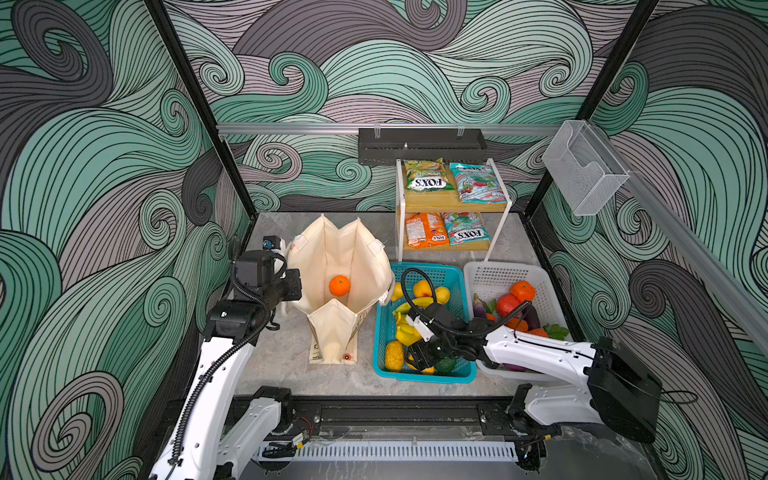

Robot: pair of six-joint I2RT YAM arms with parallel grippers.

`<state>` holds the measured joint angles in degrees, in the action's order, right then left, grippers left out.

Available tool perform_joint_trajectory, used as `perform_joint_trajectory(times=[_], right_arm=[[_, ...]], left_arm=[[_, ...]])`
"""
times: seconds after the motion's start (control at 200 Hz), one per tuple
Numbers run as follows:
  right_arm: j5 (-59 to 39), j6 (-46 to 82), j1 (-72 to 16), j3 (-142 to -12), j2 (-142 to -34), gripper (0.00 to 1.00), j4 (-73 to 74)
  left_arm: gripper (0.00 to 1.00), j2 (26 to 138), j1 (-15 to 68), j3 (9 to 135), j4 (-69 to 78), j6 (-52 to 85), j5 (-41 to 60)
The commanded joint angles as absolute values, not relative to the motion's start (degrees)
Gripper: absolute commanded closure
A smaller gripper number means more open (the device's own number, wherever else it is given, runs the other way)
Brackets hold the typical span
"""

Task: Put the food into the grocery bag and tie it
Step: 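Lower the right gripper and grasp the yellow lemon in the basket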

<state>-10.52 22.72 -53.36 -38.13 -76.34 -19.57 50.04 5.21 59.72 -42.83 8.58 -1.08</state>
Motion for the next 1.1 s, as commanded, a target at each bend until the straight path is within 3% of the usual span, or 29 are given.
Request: perform_joint_trajectory(times=[0.0,0.32,0.58,0.821,1.096], right_arm=[[-9.95,22.23,-53.44,-37.71,-77.08,0.22,-21.75],[-9.54,21.59,-53.32,-37.53,-76.16,0.16,-23.87],[-7.78,21.75,-53.44,-37.60,-79.04,0.26,-22.41],[-6.80,22.47,-53.43,-37.58,-73.48,0.39,-23.73],[-5.74,24.59,-53.39,-38.67,-66.76,0.44,-27.28]], left_arm=[[1.00,49.78,4.83,60.01,-41.57,8.09,-1.25],[1.00,49.43,4.83,59.94,-41.42,8.09,-1.19],[1.00,49.46,4.83,60.02,-41.58,8.09,-1.14],[1.00,49.10,4.83,59.97,-41.49,8.09,-1.00],[1.00,49.33,4.83,59.94,-41.47,8.17,-0.70]])
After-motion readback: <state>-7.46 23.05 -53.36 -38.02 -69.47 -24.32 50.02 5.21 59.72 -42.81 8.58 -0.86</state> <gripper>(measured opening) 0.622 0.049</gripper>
